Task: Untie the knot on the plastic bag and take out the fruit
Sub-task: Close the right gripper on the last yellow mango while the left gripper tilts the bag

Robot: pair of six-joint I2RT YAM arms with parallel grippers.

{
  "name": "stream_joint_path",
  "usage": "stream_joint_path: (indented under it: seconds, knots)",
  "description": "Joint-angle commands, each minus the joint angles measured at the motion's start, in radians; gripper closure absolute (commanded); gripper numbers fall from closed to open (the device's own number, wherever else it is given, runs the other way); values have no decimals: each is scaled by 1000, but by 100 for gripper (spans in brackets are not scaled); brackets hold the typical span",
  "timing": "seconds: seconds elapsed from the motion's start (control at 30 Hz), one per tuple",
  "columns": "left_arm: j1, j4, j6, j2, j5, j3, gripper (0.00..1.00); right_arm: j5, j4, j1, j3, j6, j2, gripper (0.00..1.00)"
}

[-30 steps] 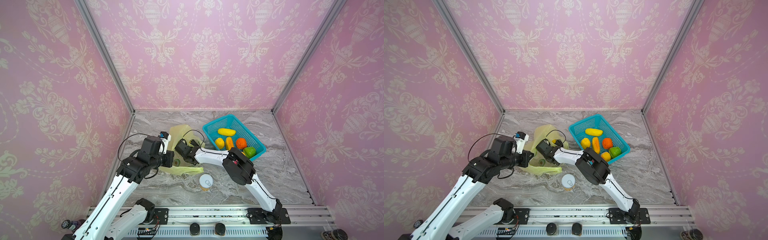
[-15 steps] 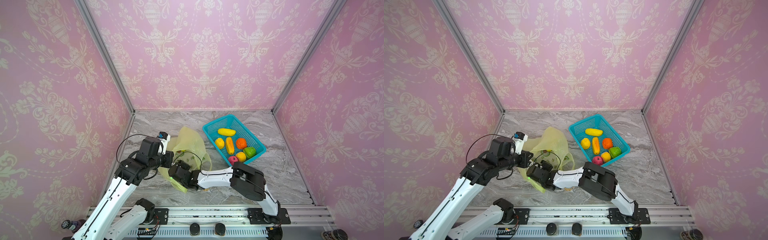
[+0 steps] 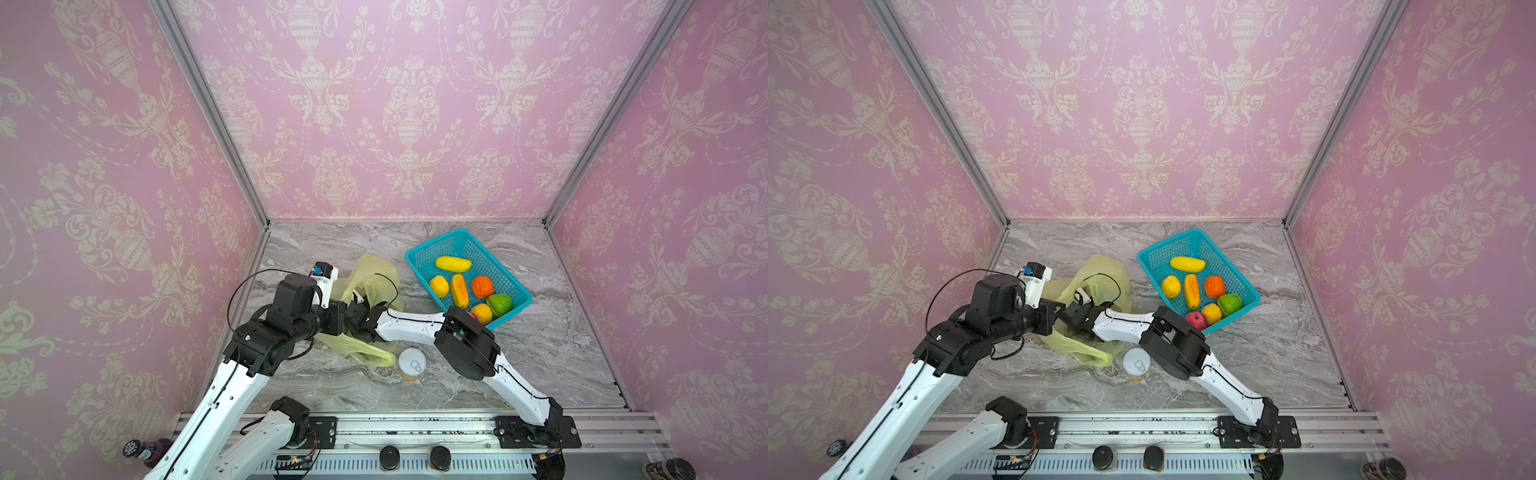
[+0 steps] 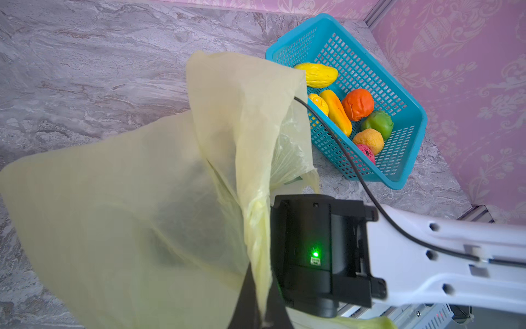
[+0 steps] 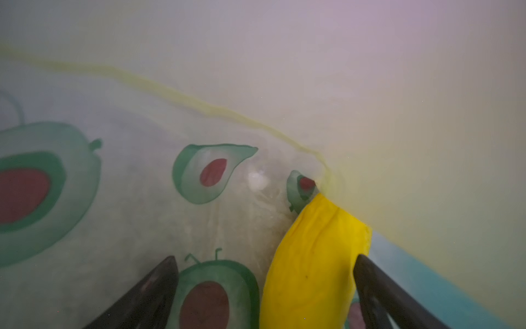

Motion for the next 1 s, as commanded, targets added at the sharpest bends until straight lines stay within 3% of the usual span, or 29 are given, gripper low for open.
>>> stream_joint_path:
  seconds: [0.0,0.1,0.27,0.4,0.6,0.83,0.97]
  knots:
    - [-1,-9,15,-5,40,-12,100,26,-133,-26,35,145,26,1]
    - [-1,-8,15,-5,40,-13,100,12,-71,-44,-12,177,9,0]
    - [-1,-6,15,-3,43,-12,100,-51,202,-66,-233,195,-99,0]
    - [-1,-7,15,-7,46,-12,100,-100,178,-101,-218,257,-92,6]
    - [-1,-5,15,-10,46,-12,100,-81,152,-112,-222,319,-85,19]
    - [-1,-13,10,-5,16,-13,100,-158,207,-111,-289,314,-132,58]
    - [-1,-24,6,15,-19,-9,100,-240,287,-101,-369,279,-206,72]
